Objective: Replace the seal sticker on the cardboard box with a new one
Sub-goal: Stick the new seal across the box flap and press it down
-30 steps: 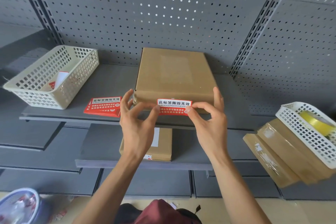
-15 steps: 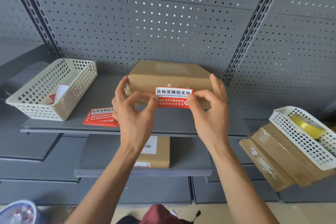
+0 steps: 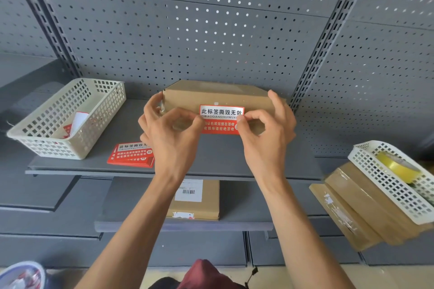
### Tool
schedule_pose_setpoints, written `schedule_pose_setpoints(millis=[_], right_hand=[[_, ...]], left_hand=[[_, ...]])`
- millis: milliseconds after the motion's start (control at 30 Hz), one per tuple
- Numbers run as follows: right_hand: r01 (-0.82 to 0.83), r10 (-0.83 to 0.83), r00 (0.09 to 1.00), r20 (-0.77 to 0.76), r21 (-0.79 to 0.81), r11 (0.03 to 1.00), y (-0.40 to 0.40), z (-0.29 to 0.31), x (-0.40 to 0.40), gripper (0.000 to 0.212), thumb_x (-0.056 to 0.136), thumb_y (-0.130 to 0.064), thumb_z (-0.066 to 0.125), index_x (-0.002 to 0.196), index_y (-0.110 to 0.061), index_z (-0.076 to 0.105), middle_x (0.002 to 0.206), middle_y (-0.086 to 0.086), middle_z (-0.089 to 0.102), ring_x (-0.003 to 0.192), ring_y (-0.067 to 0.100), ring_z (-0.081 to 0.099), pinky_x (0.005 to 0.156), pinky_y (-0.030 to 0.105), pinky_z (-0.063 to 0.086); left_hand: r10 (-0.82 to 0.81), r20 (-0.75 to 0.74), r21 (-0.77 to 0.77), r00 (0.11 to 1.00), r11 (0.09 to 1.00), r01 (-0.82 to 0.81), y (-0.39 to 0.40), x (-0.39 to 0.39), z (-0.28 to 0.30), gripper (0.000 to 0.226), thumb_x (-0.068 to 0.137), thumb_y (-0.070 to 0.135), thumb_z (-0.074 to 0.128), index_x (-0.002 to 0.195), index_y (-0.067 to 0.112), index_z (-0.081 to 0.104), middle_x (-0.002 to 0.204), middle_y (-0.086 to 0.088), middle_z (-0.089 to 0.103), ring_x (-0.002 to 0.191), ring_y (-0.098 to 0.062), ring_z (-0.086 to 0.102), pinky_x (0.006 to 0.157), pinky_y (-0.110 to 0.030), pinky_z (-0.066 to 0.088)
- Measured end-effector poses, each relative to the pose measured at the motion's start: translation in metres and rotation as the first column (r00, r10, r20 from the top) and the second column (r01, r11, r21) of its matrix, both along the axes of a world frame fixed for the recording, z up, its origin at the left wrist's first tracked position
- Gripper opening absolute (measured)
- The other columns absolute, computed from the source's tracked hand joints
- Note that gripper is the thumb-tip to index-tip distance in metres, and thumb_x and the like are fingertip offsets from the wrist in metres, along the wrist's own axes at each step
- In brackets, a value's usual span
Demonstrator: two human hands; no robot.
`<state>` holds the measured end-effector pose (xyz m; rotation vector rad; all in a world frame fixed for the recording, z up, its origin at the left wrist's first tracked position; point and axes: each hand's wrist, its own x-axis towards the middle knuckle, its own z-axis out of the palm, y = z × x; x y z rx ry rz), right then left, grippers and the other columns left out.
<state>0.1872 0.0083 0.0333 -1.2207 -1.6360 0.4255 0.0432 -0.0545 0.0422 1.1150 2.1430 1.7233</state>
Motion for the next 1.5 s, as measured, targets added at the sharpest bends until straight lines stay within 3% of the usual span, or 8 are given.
schedule_pose_setpoints(millis=[233, 467, 900, 1233, 1500], right_hand=[[0.065, -0.067, 0.997, 0.047, 0.044, 0.997, 0.009, -0.001, -0.006, 0.017, 0.086, -0.033, 0.075, 0.075, -0.023, 0.07, 0.154, -0.011, 0.043, 0.147, 0.023, 0.027, 0.1, 0.038, 0.015], [0.126, -0.131, 0.99, 0.052, 0.083, 0.989, 0.012, -0.003, -0.012, 0.02, 0.083, -0.036, 0.077, 0.071, -0.023, 0.069, 0.146, -0.013, 0.048, 0.139, 0.022, 0.031, 0.09, 0.029, 0.014], [0.143, -0.155, 0.983, 0.099, 0.113, 0.983, 0.018, -0.003, -0.012, 0.02, 0.082, -0.037, 0.076, 0.07, -0.024, 0.068, 0.146, -0.01, 0.049, 0.138, 0.03, 0.034, 0.095, 0.04, 0.028], [0.168, -0.184, 0.975, 0.124, 0.129, 0.977, 0.019, -0.003, -0.012, 0.021, 0.082, -0.038, 0.076, 0.069, -0.024, 0.067, 0.146, -0.01, 0.05, 0.138, 0.03, 0.035, 0.09, 0.039, 0.024], [0.177, -0.197, 0.97, 0.14, 0.143, 0.974, 0.018, -0.004, -0.013, 0.021, 0.082, -0.037, 0.076, 0.07, -0.024, 0.064, 0.146, -0.008, 0.049, 0.137, 0.031, 0.035, 0.088, 0.041, 0.028]], left_hand=[[0.034, -0.031, 0.004, 0.999, 0.999, -0.034, 0.011, -0.001, 0.001, 0.022, 0.081, 0.031, 0.077, 0.063, 0.038, 0.066, 0.147, 0.008, 0.041, 0.136, -0.017, 0.033, 0.104, -0.036, 0.023], [0.052, -0.045, -0.007, 0.998, 0.999, -0.052, 0.016, -0.005, -0.001, 0.021, 0.081, 0.033, 0.078, 0.064, 0.039, 0.066, 0.144, 0.007, 0.041, 0.132, -0.018, 0.035, 0.101, -0.034, 0.02], [0.066, -0.093, 0.013, 0.993, 0.998, -0.066, 0.023, -0.003, -0.008, 0.011, 0.078, 0.034, 0.078, 0.069, 0.029, 0.073, 0.145, 0.005, 0.039, 0.132, -0.021, 0.035, 0.098, -0.032, 0.02], [0.059, -0.077, 0.024, 0.995, 0.998, -0.057, 0.023, -0.003, -0.007, 0.012, 0.076, 0.041, 0.073, 0.067, 0.033, 0.071, 0.146, 0.005, 0.039, 0.133, -0.02, 0.036, 0.099, -0.033, 0.022], [0.08, -0.102, 0.024, 0.992, 0.997, -0.078, 0.024, -0.002, -0.008, 0.015, 0.08, 0.034, 0.078, 0.067, 0.033, 0.07, 0.146, 0.004, 0.039, 0.132, -0.021, 0.035, 0.098, -0.031, 0.02]])
